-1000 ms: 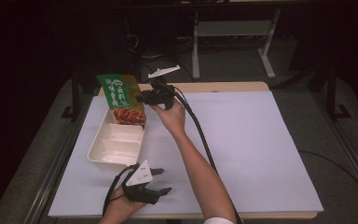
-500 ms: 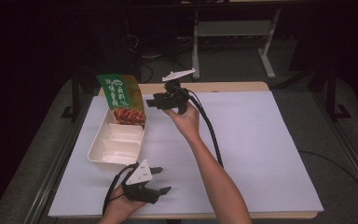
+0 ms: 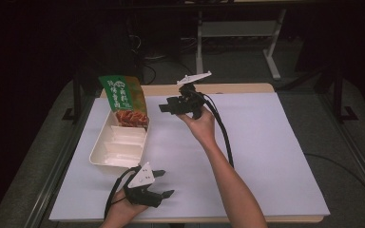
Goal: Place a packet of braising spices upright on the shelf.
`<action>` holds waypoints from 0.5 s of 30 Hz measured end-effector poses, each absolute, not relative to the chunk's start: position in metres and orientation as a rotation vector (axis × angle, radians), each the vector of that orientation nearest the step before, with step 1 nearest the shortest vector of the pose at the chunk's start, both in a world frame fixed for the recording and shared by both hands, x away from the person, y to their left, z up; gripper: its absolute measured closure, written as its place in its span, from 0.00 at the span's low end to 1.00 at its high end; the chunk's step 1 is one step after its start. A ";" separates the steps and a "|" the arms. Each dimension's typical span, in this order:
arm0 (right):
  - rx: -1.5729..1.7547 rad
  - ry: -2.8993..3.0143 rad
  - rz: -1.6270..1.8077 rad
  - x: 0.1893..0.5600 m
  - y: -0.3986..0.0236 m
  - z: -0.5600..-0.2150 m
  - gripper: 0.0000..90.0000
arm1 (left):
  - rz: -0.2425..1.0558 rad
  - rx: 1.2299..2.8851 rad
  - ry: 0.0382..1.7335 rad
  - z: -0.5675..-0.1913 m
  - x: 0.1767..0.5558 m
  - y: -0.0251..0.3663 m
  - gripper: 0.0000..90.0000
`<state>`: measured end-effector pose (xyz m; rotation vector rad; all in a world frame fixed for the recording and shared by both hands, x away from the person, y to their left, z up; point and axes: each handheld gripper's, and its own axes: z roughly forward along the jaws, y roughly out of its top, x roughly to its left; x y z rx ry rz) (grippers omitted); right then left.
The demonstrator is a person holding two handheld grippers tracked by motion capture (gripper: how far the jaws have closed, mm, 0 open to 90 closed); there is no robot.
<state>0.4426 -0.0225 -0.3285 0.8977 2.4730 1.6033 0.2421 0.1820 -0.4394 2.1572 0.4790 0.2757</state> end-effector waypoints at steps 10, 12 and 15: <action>0.904 2.488 1.592 0.436 -0.036 -0.324 0.49 | 0.275 2.160 0.485 -0.439 0.242 0.183 0.31; 0.901 2.487 1.592 0.435 -0.037 -0.323 0.49 | 0.278 2.158 0.482 -0.439 0.242 0.183 0.31; 0.899 2.478 1.590 0.432 -0.042 -0.322 0.48 | 0.277 2.158 0.482 -0.439 0.242 0.183 0.31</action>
